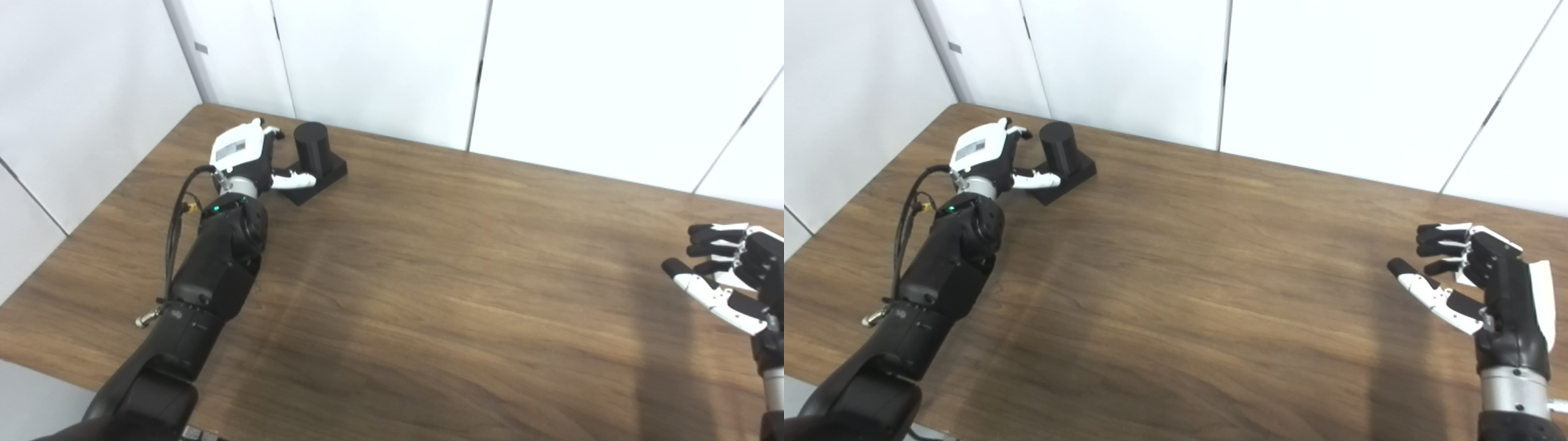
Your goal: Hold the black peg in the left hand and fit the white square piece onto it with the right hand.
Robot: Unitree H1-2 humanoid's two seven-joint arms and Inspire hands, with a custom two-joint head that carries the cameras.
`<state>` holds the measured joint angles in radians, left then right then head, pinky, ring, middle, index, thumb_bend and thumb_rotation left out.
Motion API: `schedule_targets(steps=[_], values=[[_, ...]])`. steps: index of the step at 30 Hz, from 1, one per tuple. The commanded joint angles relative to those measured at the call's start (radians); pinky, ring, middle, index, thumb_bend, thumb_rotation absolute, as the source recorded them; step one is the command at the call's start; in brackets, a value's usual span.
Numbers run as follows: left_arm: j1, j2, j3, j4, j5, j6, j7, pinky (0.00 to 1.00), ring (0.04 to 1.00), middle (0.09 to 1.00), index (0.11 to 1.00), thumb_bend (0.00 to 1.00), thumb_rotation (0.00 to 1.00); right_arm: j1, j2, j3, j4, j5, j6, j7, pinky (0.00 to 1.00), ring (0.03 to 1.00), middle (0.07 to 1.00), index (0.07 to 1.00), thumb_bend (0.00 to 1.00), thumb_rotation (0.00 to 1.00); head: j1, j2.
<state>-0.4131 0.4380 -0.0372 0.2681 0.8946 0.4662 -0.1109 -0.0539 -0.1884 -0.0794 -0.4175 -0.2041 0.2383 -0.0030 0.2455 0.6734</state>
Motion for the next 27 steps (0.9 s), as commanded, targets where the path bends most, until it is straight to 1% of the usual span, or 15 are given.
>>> schedule_targets(steps=[1, 7, 13, 16, 20, 24, 27], values=[[-0.058, 0.028, 0.0, 0.013, 0.001, 0.002, 0.024, 0.93, 1.0, 1.0, 0.83, 0.92, 0.52, -0.031, -0.01, -0.007, -0.039, -0.003, -0.009, 0.002, 0.45, 0.58, 0.646, 0.49, 0.49, 0.12, 0.001, 0.001], [-0.062, 0.031, -0.013, 0.063, -0.018, 0.001, 0.027, 0.91, 1.0, 1.0, 0.83, 0.92, 0.54, -0.032, -0.009, -0.009, -0.041, -0.01, -0.012, -0.003, 0.45, 0.572, 0.642, 0.49, 0.49, 0.12, -0.001, 0.003], [-0.067, 0.032, -0.027, 0.098, -0.038, 0.002, 0.029, 0.91, 1.0, 1.0, 0.827, 0.92, 0.53, -0.029, -0.011, -0.011, -0.036, -0.006, -0.022, -0.002, 0.45, 0.574, 0.644, 0.49, 0.49, 0.12, -0.002, 0.007], [-0.069, 0.039, -0.039, 0.113, -0.051, -0.004, 0.035, 0.9, 1.0, 1.0, 0.805, 0.9, 0.51, -0.026, -0.013, -0.009, -0.035, -0.012, -0.029, -0.002, 0.45, 0.576, 0.647, 0.49, 0.49, 0.12, -0.001, 0.007], [-0.069, 0.061, -0.076, 0.126, -0.059, -0.017, 0.033, 0.89, 1.0, 1.0, 0.792, 0.88, 0.49, -0.025, -0.008, -0.011, -0.04, -0.011, -0.017, -0.003, 0.45, 0.576, 0.648, 0.49, 0.49, 0.12, -0.002, 0.008], [-0.073, 0.079, -0.105, 0.135, -0.073, -0.022, 0.033, 0.88, 1.0, 0.981, 0.766, 0.87, 0.45, -0.023, -0.01, -0.012, -0.03, -0.003, -0.028, -0.002, 0.46, 0.578, 0.65, 0.49, 0.49, 0.12, -0.002, 0.008], [-0.071, 0.092, -0.122, 0.13, -0.078, -0.027, 0.03, 0.87, 1.0, 0.964, 0.737, 0.85, 0.42, -0.02, -0.007, -0.01, -0.038, -0.001, -0.016, 0.0, 0.46, 0.576, 0.648, 0.49, 0.49, 0.12, 0.001, 0.015]])
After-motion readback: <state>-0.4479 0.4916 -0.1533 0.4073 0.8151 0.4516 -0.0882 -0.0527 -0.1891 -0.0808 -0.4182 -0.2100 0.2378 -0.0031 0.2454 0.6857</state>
